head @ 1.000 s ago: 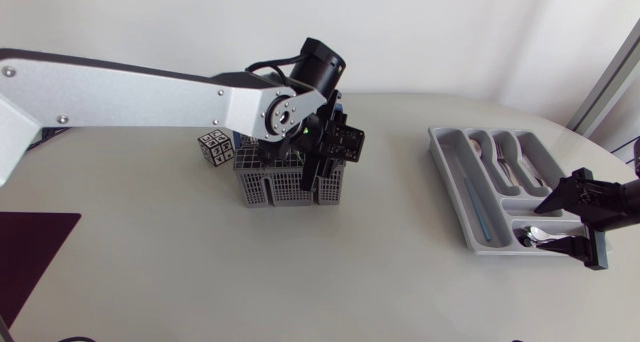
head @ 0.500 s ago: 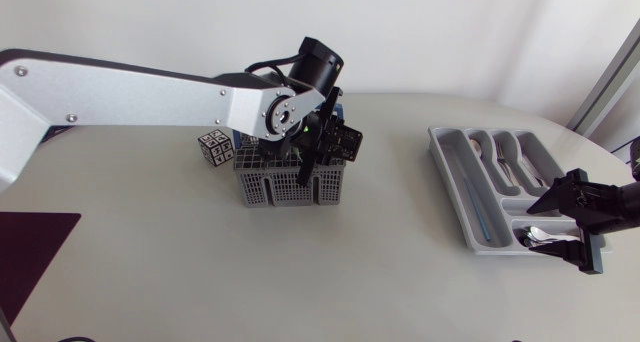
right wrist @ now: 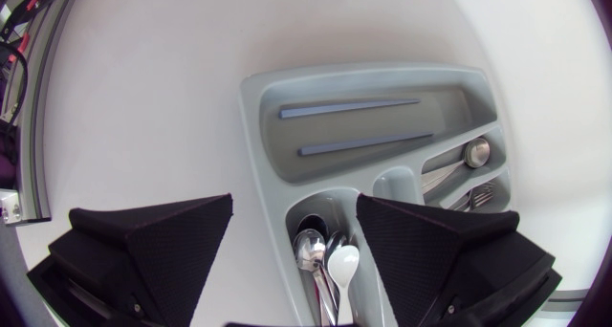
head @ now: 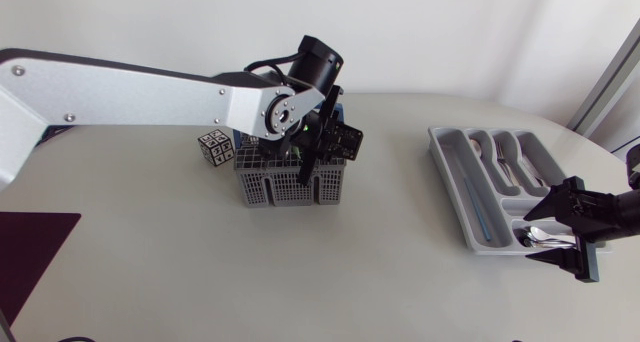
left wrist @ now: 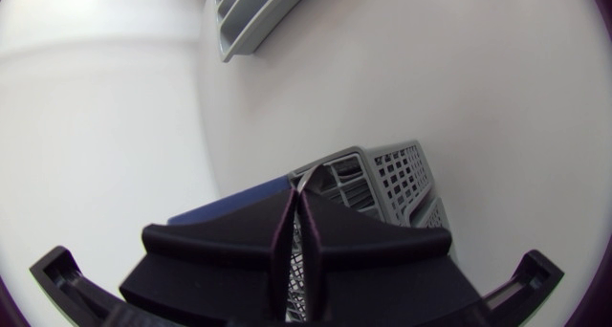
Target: Transfer all utensils from the basket to the drawer tray.
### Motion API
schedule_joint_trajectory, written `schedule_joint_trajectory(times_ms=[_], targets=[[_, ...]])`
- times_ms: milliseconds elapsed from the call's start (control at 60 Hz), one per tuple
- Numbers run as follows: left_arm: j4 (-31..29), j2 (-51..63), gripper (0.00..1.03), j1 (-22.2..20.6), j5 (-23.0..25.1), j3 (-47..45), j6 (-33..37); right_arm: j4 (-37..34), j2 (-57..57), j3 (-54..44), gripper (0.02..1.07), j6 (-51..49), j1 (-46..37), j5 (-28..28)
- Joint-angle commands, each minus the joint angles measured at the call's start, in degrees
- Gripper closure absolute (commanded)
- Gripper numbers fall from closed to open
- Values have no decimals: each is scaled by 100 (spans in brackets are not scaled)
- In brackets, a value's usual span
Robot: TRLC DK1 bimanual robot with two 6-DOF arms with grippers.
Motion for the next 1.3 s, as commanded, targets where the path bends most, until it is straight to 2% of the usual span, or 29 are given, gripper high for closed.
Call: schedule_joint_trajectory(times_ms=[0,750,950,1067,1283], targets=[[-33,-195,100,3,36,135,69,14,-98,-160,14,42,57,-17],[-288,-1267,100,-32,238,135,-678,-224,-818,-547,14,69,267,-122],[-288,-1531,100,-68,220,39,-924,-338,-1144,-608,14,367,417,-386],[-288,-1698,100,-112,45,39,-1451,-408,-1354,-520,14,1009,610,-781],[-411,-1786,100,-481,-483,-40,-3130,-276,-1952,-564,14,2855,1498,-1282]])
